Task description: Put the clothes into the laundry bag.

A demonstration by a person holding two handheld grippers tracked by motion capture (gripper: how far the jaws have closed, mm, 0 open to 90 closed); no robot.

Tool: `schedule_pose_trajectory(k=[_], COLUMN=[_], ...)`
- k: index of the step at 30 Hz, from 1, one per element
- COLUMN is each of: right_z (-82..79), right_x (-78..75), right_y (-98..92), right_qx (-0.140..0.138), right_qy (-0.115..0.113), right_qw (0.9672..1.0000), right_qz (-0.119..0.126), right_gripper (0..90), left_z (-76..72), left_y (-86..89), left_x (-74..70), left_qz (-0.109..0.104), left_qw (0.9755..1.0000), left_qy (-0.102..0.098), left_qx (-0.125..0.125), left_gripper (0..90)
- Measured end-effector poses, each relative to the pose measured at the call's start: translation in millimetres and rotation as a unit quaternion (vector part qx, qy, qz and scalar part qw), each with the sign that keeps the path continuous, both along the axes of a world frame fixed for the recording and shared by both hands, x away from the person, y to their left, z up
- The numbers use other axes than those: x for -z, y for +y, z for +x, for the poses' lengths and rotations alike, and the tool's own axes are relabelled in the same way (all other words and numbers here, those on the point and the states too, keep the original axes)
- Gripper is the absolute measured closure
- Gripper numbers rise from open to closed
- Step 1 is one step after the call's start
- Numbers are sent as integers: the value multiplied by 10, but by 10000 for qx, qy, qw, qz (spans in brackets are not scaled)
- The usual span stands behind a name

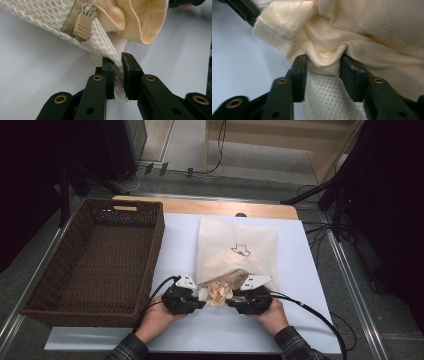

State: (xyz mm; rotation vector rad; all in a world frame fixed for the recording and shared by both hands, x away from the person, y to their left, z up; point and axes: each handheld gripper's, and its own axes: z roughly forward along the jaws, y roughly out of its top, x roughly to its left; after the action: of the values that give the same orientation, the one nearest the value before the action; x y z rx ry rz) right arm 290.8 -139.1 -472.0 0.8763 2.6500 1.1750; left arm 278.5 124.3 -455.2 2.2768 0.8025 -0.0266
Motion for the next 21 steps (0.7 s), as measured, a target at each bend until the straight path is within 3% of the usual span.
schedule_pose_trajectory(k=[5,10,17,21], right_z=[-11,3,23,40], right_x=[-17,-53,-94,-151], right_y=[30,18,9,20], right_qx=[-15,-57,-68,-17], right_qy=[-128,-44,-238,-521], right_qw=[9999,10000,9997,9986], right_qz=[-101,-11,52,-2], right_gripper=[728,854,886,887], left_z=[2,-2,0,0], left_y=[-3,-10,-8,-9], left_x=[0,7,5,6], left_qz=[31,6,19,16], left_qw=[10000,10000,10000,10000], left_qy=[-12,-14,-10,-8], left_qx=[18,2,18,12], left_gripper=[814,815,816,816])
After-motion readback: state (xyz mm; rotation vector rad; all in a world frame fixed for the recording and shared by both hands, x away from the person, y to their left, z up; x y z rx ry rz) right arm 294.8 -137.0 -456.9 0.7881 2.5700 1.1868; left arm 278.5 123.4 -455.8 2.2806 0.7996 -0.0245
